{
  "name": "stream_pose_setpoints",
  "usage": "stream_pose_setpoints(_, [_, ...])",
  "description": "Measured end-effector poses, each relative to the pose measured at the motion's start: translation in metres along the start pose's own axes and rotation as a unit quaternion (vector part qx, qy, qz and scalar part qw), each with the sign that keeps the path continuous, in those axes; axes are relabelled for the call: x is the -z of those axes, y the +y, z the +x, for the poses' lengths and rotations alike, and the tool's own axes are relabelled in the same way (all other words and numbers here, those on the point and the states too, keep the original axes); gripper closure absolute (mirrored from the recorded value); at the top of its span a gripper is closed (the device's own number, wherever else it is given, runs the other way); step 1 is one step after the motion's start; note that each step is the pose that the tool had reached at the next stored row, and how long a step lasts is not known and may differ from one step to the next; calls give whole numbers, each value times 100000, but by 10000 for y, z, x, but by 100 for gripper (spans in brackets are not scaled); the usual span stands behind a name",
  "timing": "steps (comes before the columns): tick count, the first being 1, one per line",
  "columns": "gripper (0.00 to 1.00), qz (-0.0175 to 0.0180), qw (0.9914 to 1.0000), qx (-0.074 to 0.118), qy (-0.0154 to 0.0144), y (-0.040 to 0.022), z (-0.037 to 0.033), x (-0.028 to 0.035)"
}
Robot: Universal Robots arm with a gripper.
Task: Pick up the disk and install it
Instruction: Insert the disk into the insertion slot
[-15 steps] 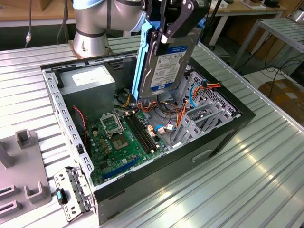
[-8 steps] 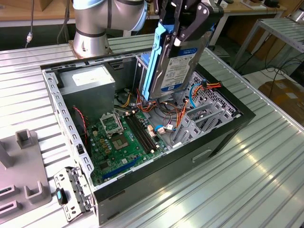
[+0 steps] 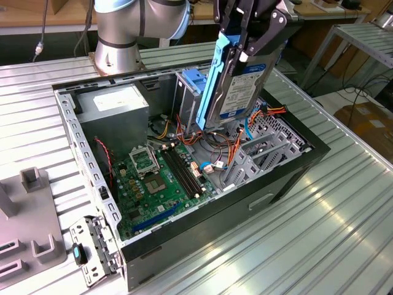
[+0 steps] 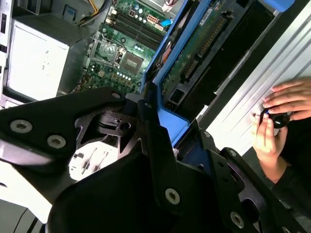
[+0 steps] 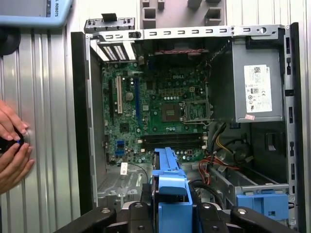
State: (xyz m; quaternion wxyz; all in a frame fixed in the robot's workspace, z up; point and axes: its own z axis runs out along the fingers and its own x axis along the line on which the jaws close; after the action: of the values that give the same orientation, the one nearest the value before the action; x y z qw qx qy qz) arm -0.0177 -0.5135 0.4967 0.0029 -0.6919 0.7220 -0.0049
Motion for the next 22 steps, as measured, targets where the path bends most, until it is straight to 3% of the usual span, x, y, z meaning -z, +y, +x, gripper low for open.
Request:
stream_pose_setpoints(5, [63, 137, 100000, -6, 1, -19, 55, -28])
stream_pose_setpoints(7, [63, 155, 100000, -4, 2, -31, 171, -56])
stream_pose_setpoints(13, [63, 156, 100000, 1, 2, -87, 283, -110])
stream_pose_setpoints(17, [63, 159, 100000, -8, -5, -176, 322, -152])
stream_pose_setpoints(22, [63, 159, 100000, -8, 90, -351, 332, -193])
